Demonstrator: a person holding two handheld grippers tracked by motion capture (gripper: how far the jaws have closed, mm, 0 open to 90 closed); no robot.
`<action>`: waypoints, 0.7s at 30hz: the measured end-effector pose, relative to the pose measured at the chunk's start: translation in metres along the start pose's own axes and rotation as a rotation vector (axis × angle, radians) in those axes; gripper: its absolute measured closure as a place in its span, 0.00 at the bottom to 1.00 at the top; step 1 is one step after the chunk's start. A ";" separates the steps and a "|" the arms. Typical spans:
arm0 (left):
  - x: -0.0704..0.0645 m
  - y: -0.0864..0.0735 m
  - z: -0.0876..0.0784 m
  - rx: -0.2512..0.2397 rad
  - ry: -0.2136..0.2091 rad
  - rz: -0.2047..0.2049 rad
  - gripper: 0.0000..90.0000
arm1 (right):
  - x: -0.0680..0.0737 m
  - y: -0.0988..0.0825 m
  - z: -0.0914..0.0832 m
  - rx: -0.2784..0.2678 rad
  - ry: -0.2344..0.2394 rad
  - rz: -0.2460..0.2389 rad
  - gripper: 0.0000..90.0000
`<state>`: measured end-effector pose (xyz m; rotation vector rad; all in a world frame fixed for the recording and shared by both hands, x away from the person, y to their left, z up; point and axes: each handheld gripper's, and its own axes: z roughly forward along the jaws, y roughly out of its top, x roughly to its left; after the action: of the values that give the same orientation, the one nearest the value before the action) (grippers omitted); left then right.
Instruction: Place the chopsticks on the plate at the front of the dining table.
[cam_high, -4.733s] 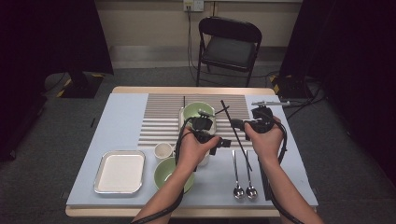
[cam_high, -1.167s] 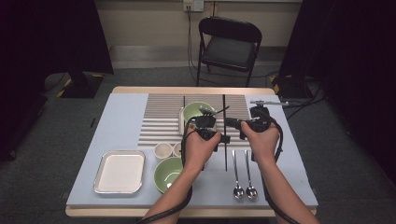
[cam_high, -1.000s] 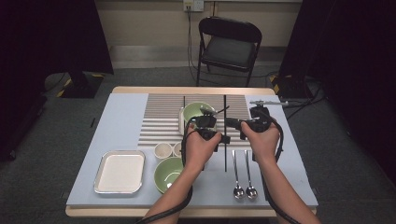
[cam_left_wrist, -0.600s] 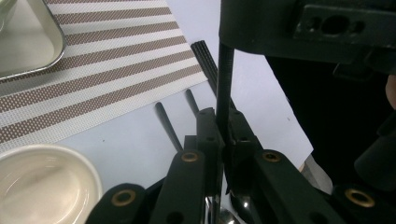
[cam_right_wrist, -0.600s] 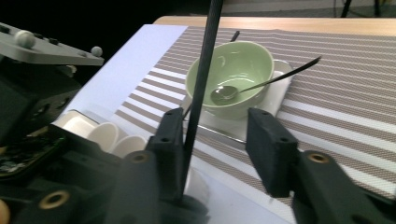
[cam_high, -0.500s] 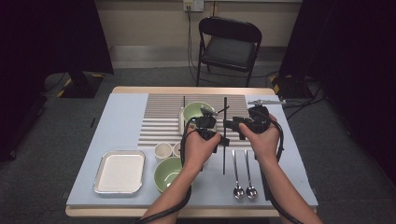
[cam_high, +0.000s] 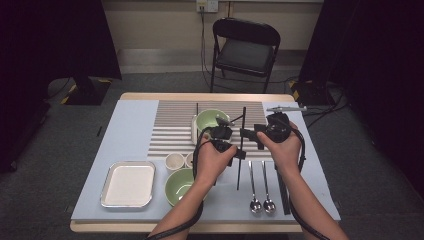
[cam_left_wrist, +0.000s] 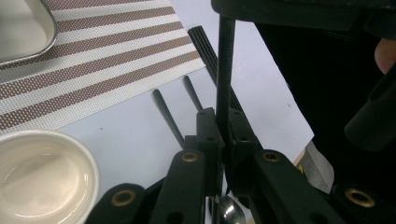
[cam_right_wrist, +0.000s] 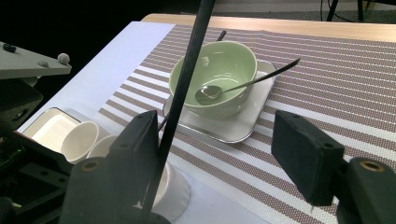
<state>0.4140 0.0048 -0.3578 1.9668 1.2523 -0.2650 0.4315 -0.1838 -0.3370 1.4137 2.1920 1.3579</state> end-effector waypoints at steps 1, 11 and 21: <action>0.000 0.000 0.000 0.004 0.000 0.000 0.96 | 0.000 0.000 0.000 0.002 -0.002 -0.002 0.34; 0.000 -0.001 0.000 0.011 -0.008 0.000 0.96 | -0.006 -0.003 0.001 0.009 -0.010 -0.020 0.31; -0.002 -0.001 -0.003 0.010 -0.011 -0.008 0.96 | -0.009 -0.004 0.000 0.014 -0.030 -0.037 0.29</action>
<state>0.4116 0.0053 -0.3553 1.9667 1.2543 -0.2869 0.4337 -0.1915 -0.3428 1.3825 2.2016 1.3031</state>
